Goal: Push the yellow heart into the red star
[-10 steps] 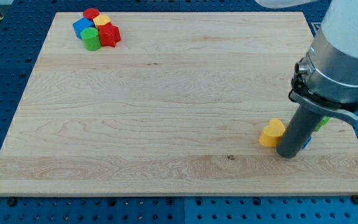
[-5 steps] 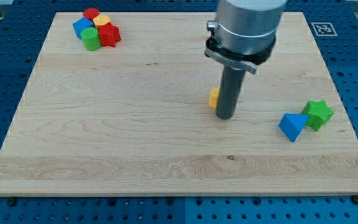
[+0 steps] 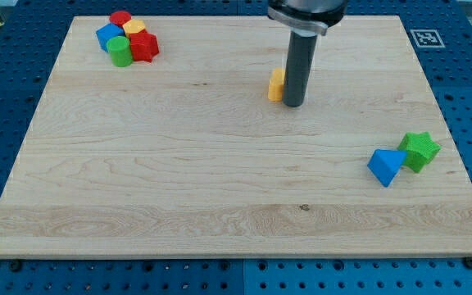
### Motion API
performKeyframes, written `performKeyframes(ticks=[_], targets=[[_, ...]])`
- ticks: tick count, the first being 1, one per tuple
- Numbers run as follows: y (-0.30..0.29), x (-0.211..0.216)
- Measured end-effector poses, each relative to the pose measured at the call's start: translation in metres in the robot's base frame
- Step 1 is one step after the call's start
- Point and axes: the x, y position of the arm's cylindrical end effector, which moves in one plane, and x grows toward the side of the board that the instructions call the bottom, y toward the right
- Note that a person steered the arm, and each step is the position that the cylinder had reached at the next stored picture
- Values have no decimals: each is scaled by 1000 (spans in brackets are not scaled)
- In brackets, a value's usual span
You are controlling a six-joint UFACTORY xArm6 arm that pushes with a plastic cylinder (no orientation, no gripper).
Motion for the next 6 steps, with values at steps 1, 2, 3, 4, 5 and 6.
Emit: performKeyframes(ticks=[1,2,3,4,5,6], targets=[[0,-15],[-30,-33],[-68,-52],[-93,-76],[-115,-106],[-135,-130]])
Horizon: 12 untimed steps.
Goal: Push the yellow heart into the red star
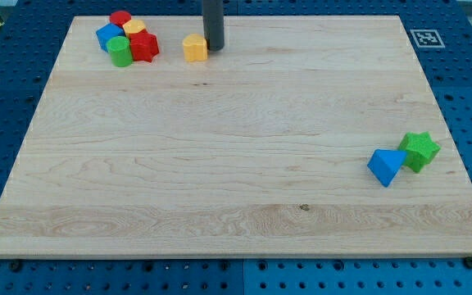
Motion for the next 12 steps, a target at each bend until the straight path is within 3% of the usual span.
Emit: performKeyframes(ticks=[2,3,4,7,12], targets=[[-14,-6],[25,6],[28,45],[-3,20],[-83,21]])
